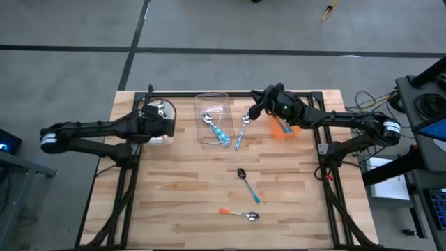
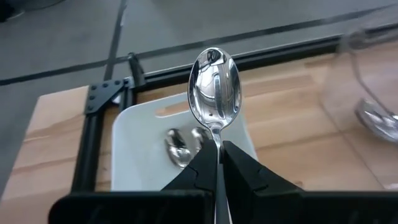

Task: Sort silverware by color (type)
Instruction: Put the orange spoon into the white bin

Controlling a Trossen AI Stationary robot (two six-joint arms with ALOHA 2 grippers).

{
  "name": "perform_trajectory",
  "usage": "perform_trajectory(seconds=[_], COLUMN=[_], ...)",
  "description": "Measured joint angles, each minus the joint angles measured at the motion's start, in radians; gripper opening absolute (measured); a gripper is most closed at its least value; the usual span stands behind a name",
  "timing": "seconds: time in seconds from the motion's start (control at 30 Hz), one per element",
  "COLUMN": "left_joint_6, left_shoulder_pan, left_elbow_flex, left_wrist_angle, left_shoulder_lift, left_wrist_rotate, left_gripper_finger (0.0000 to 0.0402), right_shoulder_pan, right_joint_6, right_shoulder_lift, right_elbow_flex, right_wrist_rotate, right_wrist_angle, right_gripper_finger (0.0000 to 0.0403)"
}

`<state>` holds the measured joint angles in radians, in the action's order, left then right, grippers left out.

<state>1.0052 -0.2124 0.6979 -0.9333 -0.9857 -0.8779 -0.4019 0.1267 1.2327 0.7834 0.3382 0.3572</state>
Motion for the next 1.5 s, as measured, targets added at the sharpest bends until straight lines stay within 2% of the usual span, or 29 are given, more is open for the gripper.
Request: perform_trajectory(seconds=[0.27,0.5,0.67,0.83,1.07,1.3,1.5], left_joint_6=[-0.01,-0.021,0.018,0.101,0.16,0.164,0.161], left_shoulder_pan=[-0.051,-0.086,-0.121,-0.162,-0.188,-0.235,-0.242], left_elbow_flex=[0.0,-0.001,-0.001,-0.001,-0.001,-0.001,-0.001], left_wrist_angle=[-0.011,-0.013,-0.003,0.001,0.026,0.025,0.021], left_shoulder_lift=[-0.082,-0.103,-0.103,-0.117,-0.184,-0.279,-0.339], left_wrist_rotate=[-0.026,-0.039,-0.027,-0.007,0.026,0.028,0.032], left_gripper_finger=[0.0,0.0,0.0,0.0,0.0,0.0,0.0], right_shoulder_pan=[0.0,-0.027,-0.078,-0.143,-0.202,-0.214,-0.214], right_joint_6=[0.081,-0.052,-0.184,-0.27,-0.285,-0.331,-0.337], right_shoulder_lift=[0.0,0.01,0.065,0.152,0.263,0.34,0.352], right_elbow_flex=[0.0,0.058,0.12,0.2,0.316,0.41,0.433], right_wrist_rotate=[0.002,0.002,0.002,0.003,0.002,0.002,0.002], right_wrist_angle=[0.052,0.072,0.066,-0.003,-0.171,-0.188,-0.205], right_gripper_finger=[0.0027,0.0027,0.0027,0.0027,0.0027,0.0027,0.0027])
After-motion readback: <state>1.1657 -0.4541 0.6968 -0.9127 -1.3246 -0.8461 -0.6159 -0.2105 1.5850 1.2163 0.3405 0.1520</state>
